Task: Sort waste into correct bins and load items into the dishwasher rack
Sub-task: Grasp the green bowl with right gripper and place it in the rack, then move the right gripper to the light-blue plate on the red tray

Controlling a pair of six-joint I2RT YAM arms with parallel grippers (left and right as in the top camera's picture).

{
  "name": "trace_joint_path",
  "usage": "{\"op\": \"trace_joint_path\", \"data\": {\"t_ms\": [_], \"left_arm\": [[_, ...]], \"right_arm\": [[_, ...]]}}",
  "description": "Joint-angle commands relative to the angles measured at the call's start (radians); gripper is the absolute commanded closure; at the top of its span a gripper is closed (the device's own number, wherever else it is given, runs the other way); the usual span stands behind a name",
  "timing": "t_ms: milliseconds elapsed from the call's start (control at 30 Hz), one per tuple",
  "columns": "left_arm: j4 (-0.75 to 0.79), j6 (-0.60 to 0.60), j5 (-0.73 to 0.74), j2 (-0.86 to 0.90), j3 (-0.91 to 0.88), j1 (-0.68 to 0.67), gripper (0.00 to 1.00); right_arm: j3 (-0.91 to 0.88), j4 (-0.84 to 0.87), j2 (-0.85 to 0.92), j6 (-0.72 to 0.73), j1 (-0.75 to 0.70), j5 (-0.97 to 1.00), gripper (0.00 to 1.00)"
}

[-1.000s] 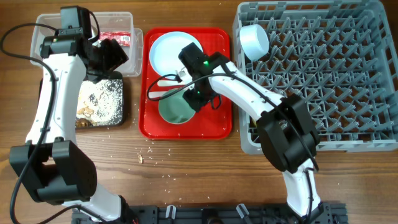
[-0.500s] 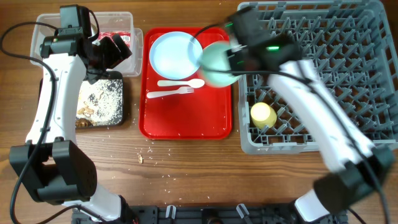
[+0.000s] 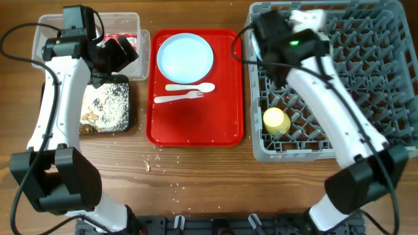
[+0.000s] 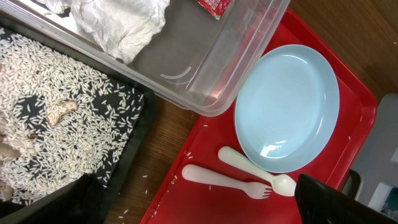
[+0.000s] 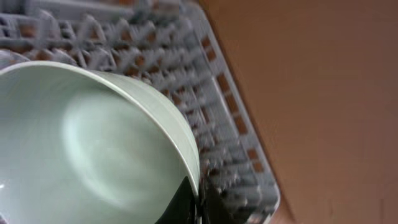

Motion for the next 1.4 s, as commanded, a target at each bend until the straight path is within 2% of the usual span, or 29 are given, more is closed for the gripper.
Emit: {"op": "trace_joint_path", "data": {"t_ms": [0, 100, 167, 233, 467, 700, 1000, 1067, 1267, 1333, 1367], "left_arm": [[0.002, 0.001, -0.01, -0.011, 0.01, 0.001, 0.0], [0.002, 0.001, -0.01, -0.011, 0.01, 0.001, 0.0], [0.002, 0.001, -0.01, -0.011, 0.01, 0.001, 0.0], [0.002, 0.001, -0.01, -0.011, 0.01, 0.001, 0.0], [0.002, 0.001, -0.01, -0.011, 0.01, 0.001, 0.0], [0.002, 0.001, -0.01, -0.011, 0.01, 0.001, 0.0], [0.002, 0.001, -0.01, -0.011, 0.01, 0.001, 0.0], [0.002, 0.001, -0.01, -0.011, 0.01, 0.001, 0.0], [0.002, 0.001, -0.01, -0.011, 0.01, 0.001, 0.0], [0.002, 0.001, -0.01, -0.011, 0.01, 0.001, 0.0], [0.002, 0.001, -0.01, -0.011, 0.01, 0.001, 0.0]], "right_arm": [[0.003, 0.01, 0.076, -0.092, 0.059, 0.161, 0.96], [0.003, 0.01, 0.15, -0.205, 0.06, 0.164, 0.96], [0.0, 0.005, 0.193, -0.239, 0.06, 0.235, 0.96], [-0.001, -0.006, 0.221, -0.238, 0.067, 0.266, 0.96], [-0.004, -0.016, 0.237, -0.23, 0.097, 0.114, 0.96], [-0.052, -0.013, 0.237, -0.174, 0.091, 0.168, 0.96], [-0.052, 0.023, 0.237, -0.196, 0.061, 0.18, 0.96], [-0.052, 0.054, 0.238, -0.249, 0.061, 0.101, 0.96], [-0.052, 0.043, 0.237, -0.254, 0.092, 0.046, 0.96], [-0.052, 0.045, 0.237, -0.304, 0.112, -0.018, 0.95], [-0.052, 0.043, 0.237, -0.317, 0.124, -0.056, 0.91]]}}
